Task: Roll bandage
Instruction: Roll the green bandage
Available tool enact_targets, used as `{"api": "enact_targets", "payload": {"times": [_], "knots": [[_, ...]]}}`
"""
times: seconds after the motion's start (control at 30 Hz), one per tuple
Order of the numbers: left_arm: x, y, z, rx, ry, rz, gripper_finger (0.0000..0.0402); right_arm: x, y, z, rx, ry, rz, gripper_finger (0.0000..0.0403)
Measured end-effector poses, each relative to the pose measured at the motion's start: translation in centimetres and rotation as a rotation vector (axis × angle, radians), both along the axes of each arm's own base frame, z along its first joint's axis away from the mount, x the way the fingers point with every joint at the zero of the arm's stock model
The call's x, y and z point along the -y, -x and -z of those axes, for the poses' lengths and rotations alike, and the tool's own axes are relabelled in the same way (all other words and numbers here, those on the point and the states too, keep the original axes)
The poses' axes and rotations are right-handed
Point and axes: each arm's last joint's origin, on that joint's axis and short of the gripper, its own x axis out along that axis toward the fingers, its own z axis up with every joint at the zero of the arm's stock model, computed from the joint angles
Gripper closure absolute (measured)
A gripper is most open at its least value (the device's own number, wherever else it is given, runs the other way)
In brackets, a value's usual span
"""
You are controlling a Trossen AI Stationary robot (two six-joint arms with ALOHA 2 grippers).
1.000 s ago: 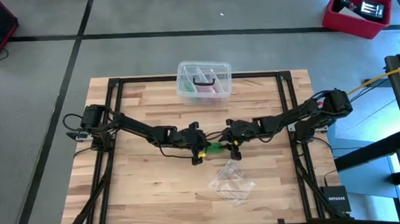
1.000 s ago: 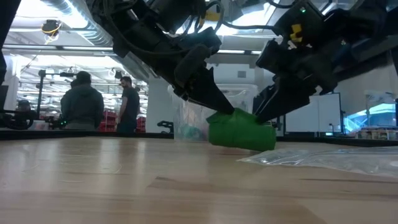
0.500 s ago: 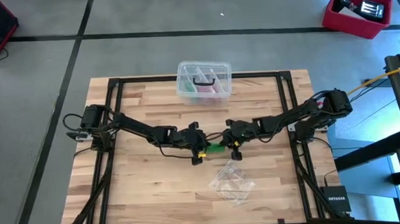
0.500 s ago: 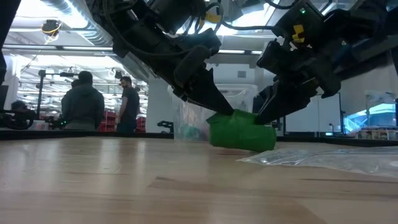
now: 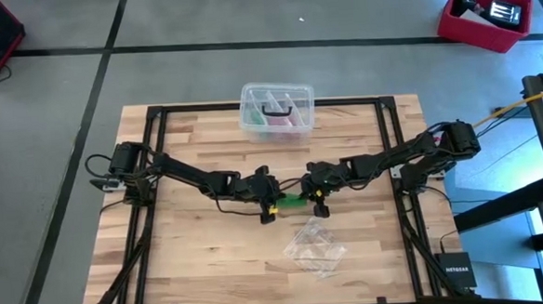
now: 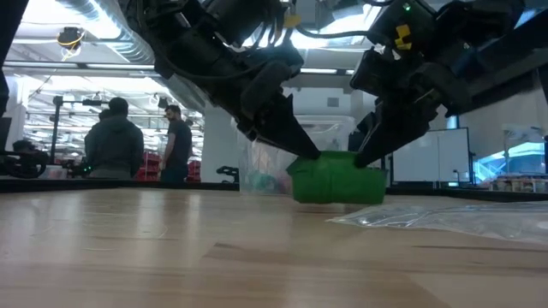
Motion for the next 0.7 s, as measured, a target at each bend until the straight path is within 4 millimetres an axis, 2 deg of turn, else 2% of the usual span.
{"api": "enact_targets", "payload": {"times": [0.17, 0.3, 0.4, 0.53, 0.7], "knots": [[0.1, 0.0, -0.1, 0.004, 0.033, 0.023, 0.0388, 0.0, 0.1, 0.2, -0.014, -0.001, -0.001, 0.0399], [0.0, 0.2, 0.0, -0.021, 0.027, 0.028, 0.0347, 0.0, 0.3, 0.4, -0.032, -0.005, -0.004, 0.0400], [0.1, 0.2, -0.7, -0.030, 0.012, 0.043, 0.0310, 0.0, 0.3, 0.4, -0.037, -0.005, -0.004, 0.0401], [1.8, 0.0, -1.6, 0.031, -0.052, 0.140, 0.0285, 0.0, 0.3, 0.4, -0.037, -0.004, -0.004, 0.0401], [3.6, -0.3, -0.6, 0.043, -0.134, 0.246, 0.0281, 0.1, 0.3, 0.4, -0.033, 0.014, 0.015, 0.0401]]}}
